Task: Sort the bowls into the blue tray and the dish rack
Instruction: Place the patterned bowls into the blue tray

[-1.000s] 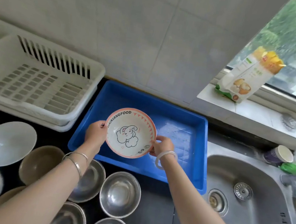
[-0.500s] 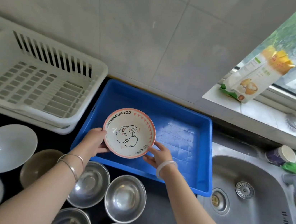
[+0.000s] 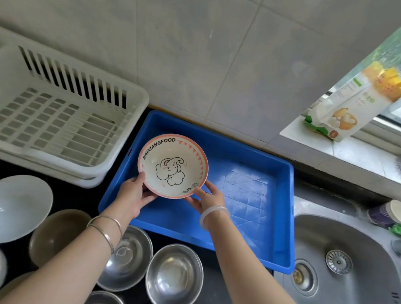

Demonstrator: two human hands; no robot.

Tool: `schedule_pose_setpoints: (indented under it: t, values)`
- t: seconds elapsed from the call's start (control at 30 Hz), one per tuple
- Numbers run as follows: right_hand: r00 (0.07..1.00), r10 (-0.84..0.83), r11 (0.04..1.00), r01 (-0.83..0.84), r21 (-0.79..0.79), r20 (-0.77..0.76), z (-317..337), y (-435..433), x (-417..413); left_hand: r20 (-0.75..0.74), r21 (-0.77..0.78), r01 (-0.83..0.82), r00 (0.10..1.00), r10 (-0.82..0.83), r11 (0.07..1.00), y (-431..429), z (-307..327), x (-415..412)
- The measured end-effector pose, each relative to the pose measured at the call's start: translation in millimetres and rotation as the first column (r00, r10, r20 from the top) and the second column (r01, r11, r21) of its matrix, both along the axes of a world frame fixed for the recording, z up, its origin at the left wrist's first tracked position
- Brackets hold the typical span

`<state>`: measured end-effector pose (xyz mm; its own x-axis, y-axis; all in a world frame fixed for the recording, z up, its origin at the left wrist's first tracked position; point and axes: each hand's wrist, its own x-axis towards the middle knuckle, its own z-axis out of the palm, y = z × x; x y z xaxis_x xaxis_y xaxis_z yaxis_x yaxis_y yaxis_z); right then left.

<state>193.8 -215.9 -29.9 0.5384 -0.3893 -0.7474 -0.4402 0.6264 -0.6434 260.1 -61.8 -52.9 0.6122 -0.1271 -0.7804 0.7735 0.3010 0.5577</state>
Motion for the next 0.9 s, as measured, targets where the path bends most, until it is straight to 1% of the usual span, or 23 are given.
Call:
schedule_pose_setpoints:
  t: [0.23, 0.47, 0.6, 0.67, 0.73, 0.83, 0.9]
  values:
    - [0.999, -0.037, 0.999, 0.036, -0.03, -0.039, -0.4, 4.9, 25.3, 0.088, -0.034, -0.047, 0.995, 0.05, 0.998, -2.5, -1.0, 9.0]
    - [0.998, -0.05, 0.998, 0.048, -0.039, -0.043, -5.3, 1.8, 32.1, 0.102, -0.009, -0.056, 0.993, 0.057, 0.998, -8.3, -3.1, 15.8]
    - [0.998, -0.063, 0.998, 0.063, -0.01, -0.011, -6.0, 4.0, 30.7, 0.117, 0.006, -0.063, 0.991, 0.062, 0.998, -8.8, -2.6, 13.7]
    - [0.999, -0.027, 0.999, 0.027, -0.036, -0.017, -4.7, 5.7, 29.8, 0.161, 0.07, -0.061, 0.986, 0.049, 0.996, -10.3, -2.2, 10.6]
    - [0.998, 0.057, 0.995, -0.059, -0.077, -0.025, -3.1, 5.7, 26.5, 0.229, 0.144, -0.044, 0.973, 0.01, 0.989, -11.5, -1.8, 5.4]
    - [0.985, 0.173, 0.983, -0.172, -0.061, 0.01, -0.1, 1.6, 17.4, 0.308, 0.207, -0.018, 0.95, -0.047, 0.978, -12.4, 0.9, -5.1]
    - [0.972, 0.235, 0.969, -0.233, -0.077, 0.009, 2.9, -2.3, 10.3, 0.335, 0.253, 0.001, 0.938, -0.088, 0.967, -13.2, 3.8, -14.0]
